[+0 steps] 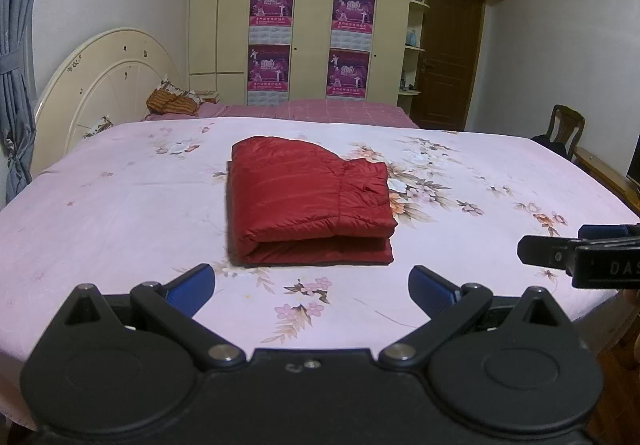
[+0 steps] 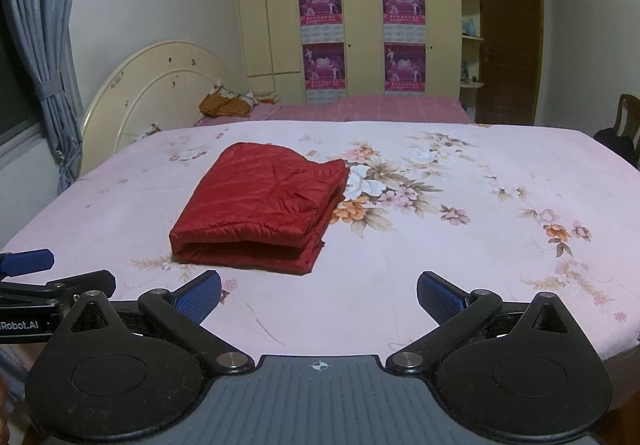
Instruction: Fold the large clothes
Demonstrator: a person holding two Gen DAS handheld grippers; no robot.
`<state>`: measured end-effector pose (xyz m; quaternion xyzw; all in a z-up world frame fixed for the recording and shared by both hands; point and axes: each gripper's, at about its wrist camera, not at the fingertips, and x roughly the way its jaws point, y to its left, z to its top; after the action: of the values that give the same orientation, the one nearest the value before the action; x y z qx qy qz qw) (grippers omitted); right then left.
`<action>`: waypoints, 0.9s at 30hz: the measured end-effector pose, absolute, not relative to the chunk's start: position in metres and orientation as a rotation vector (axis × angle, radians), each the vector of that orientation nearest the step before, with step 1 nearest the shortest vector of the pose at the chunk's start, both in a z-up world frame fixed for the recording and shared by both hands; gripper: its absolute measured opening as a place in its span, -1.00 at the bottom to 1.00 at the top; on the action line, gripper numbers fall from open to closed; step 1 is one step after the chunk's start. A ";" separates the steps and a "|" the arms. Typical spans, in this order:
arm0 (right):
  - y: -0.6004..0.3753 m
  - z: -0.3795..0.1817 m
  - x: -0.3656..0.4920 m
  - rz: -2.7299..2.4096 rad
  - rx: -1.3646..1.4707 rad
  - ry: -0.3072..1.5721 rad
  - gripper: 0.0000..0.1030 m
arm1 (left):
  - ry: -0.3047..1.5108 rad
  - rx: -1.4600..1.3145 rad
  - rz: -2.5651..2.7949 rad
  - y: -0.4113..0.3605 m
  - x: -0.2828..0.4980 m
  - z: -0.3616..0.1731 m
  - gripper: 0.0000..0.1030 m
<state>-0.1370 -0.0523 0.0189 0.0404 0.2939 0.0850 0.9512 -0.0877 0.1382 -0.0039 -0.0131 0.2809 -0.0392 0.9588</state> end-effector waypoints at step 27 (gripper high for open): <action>-0.058 0.019 -0.141 0.175 0.079 0.589 0.99 | 0.557 -0.029 -0.084 0.139 -0.088 -0.006 1.00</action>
<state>-0.1410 -0.0575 0.0187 0.0391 0.2900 0.0863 0.9523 -0.0880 0.1392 -0.0060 -0.0144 0.2751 -0.0415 0.9604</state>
